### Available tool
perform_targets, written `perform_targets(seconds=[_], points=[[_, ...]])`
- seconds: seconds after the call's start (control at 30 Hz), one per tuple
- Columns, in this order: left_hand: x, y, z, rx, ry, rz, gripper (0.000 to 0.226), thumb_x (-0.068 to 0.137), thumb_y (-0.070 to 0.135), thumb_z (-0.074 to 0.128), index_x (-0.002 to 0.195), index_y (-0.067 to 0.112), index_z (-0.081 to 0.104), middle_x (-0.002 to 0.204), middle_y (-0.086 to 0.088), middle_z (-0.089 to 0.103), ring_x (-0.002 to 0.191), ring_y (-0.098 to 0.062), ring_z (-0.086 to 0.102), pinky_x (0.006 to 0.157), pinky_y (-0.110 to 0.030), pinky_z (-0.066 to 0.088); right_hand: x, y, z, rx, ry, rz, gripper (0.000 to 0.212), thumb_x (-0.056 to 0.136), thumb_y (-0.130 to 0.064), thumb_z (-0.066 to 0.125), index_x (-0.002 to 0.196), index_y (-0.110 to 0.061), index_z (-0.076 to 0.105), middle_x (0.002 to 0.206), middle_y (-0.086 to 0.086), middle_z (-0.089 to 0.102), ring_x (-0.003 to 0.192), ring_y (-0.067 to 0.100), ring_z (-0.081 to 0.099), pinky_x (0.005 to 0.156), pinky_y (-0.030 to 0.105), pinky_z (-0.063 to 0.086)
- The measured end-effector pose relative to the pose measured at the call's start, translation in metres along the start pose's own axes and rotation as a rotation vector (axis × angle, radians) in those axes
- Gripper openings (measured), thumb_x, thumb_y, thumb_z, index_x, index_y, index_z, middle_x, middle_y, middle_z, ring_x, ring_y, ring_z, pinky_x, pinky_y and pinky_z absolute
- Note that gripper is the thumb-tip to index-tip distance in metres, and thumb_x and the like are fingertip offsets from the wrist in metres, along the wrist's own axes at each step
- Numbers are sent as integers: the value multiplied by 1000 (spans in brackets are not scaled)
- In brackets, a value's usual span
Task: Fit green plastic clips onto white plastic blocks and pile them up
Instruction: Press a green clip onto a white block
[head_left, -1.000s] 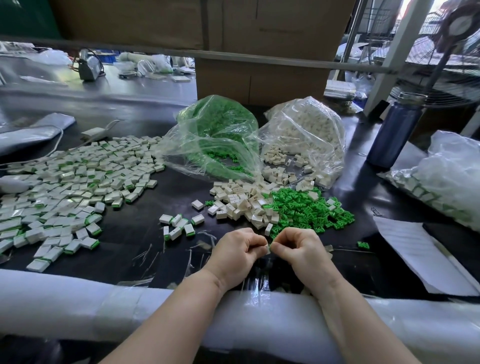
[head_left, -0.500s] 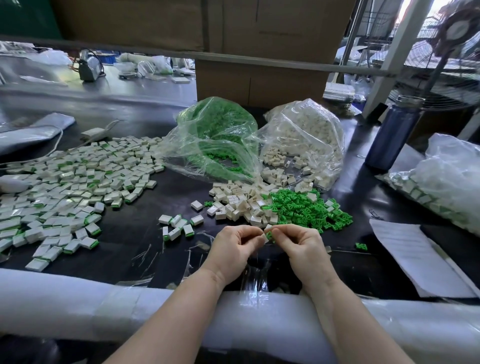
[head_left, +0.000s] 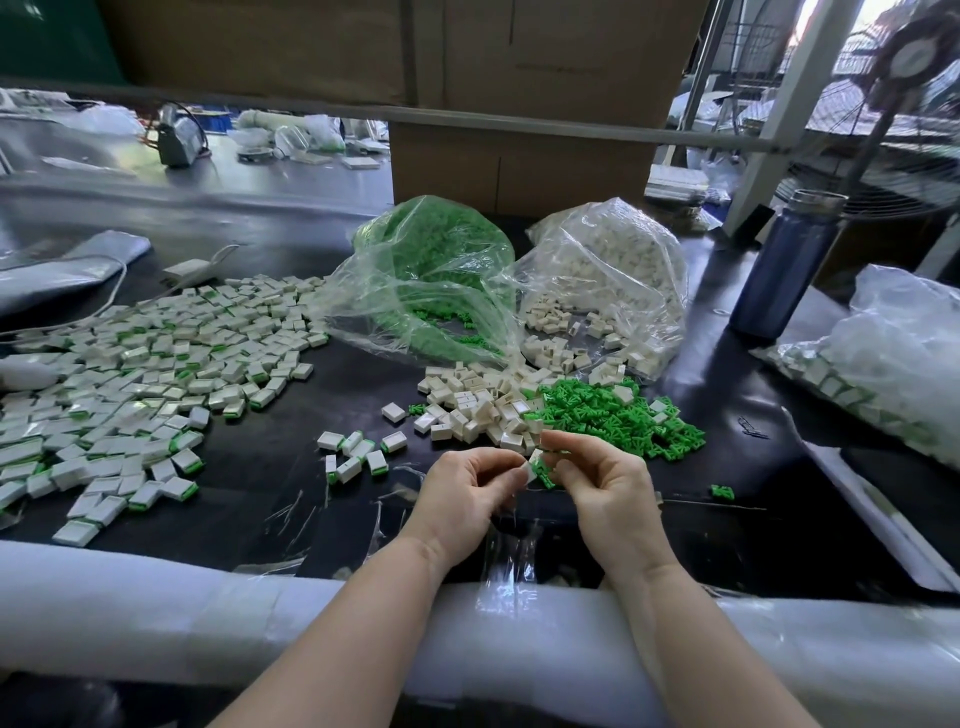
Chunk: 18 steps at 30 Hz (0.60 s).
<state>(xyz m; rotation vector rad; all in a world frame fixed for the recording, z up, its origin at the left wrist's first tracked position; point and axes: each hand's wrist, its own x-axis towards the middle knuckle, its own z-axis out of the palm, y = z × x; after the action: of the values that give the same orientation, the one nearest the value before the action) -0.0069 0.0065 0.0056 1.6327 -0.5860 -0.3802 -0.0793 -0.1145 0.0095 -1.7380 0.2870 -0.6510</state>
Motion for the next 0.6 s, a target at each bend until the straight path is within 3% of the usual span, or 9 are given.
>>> perform_targets(seconds=[0.2,0.33,0.6], points=[[-1,1,0,-6,-7,6,10,84,10,66,85,19,68,66,10,64,56,5,56,63,-10,47,1,0,-3,-72,-2,-9,38,83,11,58,85,-25,68,95,-4,69,91,-1,63,80,8,46],[0,1,-1,-4,-13,7,10,84,11,66,85,20,68,65,11,64,56,5,56,62,-11,47,-1,-2,-2,0,-30,11,26,82,1,66,80,-25,69,76,-9,71,73,-2,65,68,8,47],[-1,-1,-1,61,-41,7,9,84,14,67,85,22,69,72,8,66,59,4,55,65,-12,47,1,4,-1,-171,-11,43,16,77,-13,74,64,-21,69,56,-9,65,53,-2,55,56,13,43]])
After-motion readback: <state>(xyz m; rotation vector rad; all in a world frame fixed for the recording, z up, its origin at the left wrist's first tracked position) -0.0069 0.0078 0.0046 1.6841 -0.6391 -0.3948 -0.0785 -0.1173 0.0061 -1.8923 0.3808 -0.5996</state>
